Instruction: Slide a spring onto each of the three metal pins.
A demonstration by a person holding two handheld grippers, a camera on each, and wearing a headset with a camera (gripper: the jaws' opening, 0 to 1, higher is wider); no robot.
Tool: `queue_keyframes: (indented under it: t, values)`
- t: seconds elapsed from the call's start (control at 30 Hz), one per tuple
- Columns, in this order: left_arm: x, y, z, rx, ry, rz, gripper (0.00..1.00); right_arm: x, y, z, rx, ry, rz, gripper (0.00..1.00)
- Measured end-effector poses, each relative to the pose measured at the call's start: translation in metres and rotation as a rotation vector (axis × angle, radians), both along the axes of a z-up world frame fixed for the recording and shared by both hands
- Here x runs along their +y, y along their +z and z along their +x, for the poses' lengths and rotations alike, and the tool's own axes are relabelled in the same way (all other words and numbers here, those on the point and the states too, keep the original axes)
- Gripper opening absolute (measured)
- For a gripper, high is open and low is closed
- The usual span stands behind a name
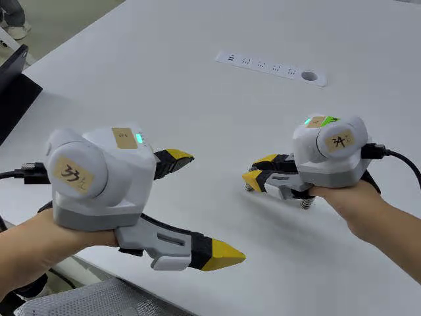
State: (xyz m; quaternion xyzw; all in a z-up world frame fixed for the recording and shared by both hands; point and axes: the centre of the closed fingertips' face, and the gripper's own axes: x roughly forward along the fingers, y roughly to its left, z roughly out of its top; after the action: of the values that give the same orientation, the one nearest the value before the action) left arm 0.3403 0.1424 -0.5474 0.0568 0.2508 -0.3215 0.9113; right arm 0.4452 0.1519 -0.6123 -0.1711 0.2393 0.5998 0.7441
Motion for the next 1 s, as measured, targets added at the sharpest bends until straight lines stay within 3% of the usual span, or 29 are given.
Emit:
queue_keyframes:
  t: [0.1, 0.2, 0.27, 0.4, 0.53, 0.6, 0.67, 0.8, 1.0]
  values:
    - [-0.003, 0.003, 0.001, -0.006, -0.002, -0.016, 0.99, -0.004, 0.009, 0.001, -0.008, -0.003, 0.017, 0.17]
    - [-0.002, 0.002, 0.002, -0.008, -0.020, 0.009, 1.00, -0.012, 0.022, 0.003, -0.035, -0.003, 0.030, 0.20]
    - [0.000, 0.002, 0.005, -0.009, -0.018, 0.018, 1.00, -0.022, 0.031, 0.008, -0.065, -0.008, 0.030, 0.22]
    - [0.000, 0.010, 0.014, -0.024, -0.011, -0.008, 1.00, -0.046, 0.046, 0.012, -0.110, -0.019, 0.020, 0.24]
    - [0.001, 0.018, 0.022, -0.042, -0.031, 0.022, 1.00, -0.067, 0.061, 0.012, -0.153, -0.026, 0.020, 0.27]
    - [0.001, 0.024, 0.027, -0.052, -0.037, 0.010, 1.00, -0.081, 0.071, 0.011, -0.173, -0.037, 0.023, 0.30]
    - [-0.003, 0.036, 0.034, -0.080, -0.025, -0.054, 1.00, -0.095, 0.081, 0.008, -0.183, -0.039, 0.035, 0.32]
    - [-0.005, 0.036, 0.041, -0.084, -0.025, -0.045, 1.00, -0.123, 0.093, 0.000, -0.162, -0.038, 0.058, 0.40]
    - [-0.020, 0.037, 0.039, -0.083, -0.061, -0.036, 1.00, -0.179, 0.094, -0.012, -0.197, -0.040, -0.024, 0.47]
